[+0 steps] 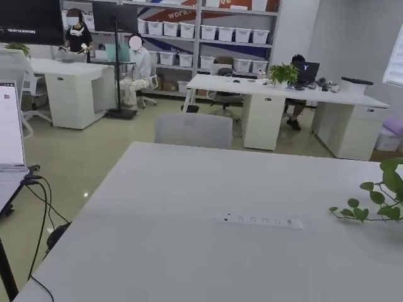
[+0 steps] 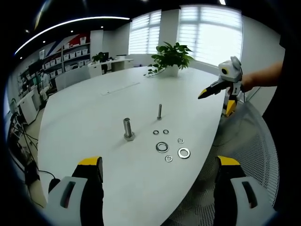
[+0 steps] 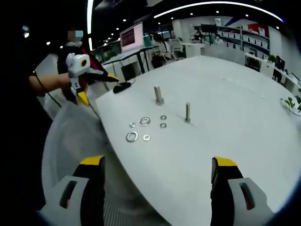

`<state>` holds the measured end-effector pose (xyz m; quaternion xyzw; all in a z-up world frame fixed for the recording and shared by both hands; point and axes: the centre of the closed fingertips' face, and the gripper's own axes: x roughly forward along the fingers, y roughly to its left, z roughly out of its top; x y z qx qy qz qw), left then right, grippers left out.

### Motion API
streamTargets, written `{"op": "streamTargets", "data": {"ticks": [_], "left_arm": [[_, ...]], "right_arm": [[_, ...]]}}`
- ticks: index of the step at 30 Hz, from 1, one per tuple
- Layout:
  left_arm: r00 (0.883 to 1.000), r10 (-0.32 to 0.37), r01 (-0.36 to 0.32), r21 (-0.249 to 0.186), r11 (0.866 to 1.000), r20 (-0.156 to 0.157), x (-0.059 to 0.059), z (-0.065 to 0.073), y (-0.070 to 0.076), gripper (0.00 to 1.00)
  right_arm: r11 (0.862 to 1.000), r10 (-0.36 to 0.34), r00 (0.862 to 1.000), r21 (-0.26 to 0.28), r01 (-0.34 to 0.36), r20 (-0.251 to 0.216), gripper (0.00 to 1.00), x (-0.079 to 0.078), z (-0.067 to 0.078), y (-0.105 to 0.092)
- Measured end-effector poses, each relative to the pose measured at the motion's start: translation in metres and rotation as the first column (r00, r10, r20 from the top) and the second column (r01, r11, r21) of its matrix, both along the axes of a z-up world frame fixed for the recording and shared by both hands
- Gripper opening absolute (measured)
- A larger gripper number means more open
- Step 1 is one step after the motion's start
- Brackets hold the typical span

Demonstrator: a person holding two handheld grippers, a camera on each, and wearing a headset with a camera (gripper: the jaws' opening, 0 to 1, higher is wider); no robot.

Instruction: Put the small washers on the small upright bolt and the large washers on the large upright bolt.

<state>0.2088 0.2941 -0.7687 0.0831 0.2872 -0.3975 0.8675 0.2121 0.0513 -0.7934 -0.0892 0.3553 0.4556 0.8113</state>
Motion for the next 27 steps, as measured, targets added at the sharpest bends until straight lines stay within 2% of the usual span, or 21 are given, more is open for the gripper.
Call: {"op": "streamTargets", "data": {"ticks": [5,11,14,16,17,21,27], "left_arm": [[1.000,-0.002,0.002,0.002,1.000,-0.009,0.001,-0.005,-0.001,0.99],[1.000,-0.012,0.012,-0.002,1.000,-0.006,0.003,-0.009,-0.011,0.97],[1.000,-0.015,0.015,-0.005,1.000,-0.008,0.005,-0.008,-0.016,0.98],[1.000,-0.025,0.025,0.016,1.000,-0.012,0.005,-0.009,-0.018,0.97],[1.000,-0.026,0.026,0.019,0.999,-0.005,0.005,-0.008,-0.018,0.97],[1.000,-0.011,0.011,-0.004,1.000,0.004,0.010,-0.005,-0.019,0.97],[1.000,-0.013,0.013,0.002,1.000,0.013,0.012,-0.005,-0.023,0.96]], "right_arm": [[1.000,0.010,1.000,0.008,-0.010,-0.008,0.93,0.004,0.001,0.005],[0.999,0.025,1.000,0.027,-0.025,0.003,0.92,0.012,0.007,0.011],[0.999,0.044,0.999,0.004,-0.045,0.010,0.90,0.014,0.003,0.012],[0.998,0.058,0.998,0.003,-0.058,0.008,0.88,0.016,0.001,0.014],[0.998,0.067,0.998,-0.002,-0.067,0.010,0.88,0.016,0.001,0.015],[0.993,0.115,0.993,-0.027,-0.115,0.009,0.86,0.016,-0.001,0.022],[0.983,0.177,0.984,-0.056,-0.176,0.002,0.81,0.017,-0.004,0.035]]}}
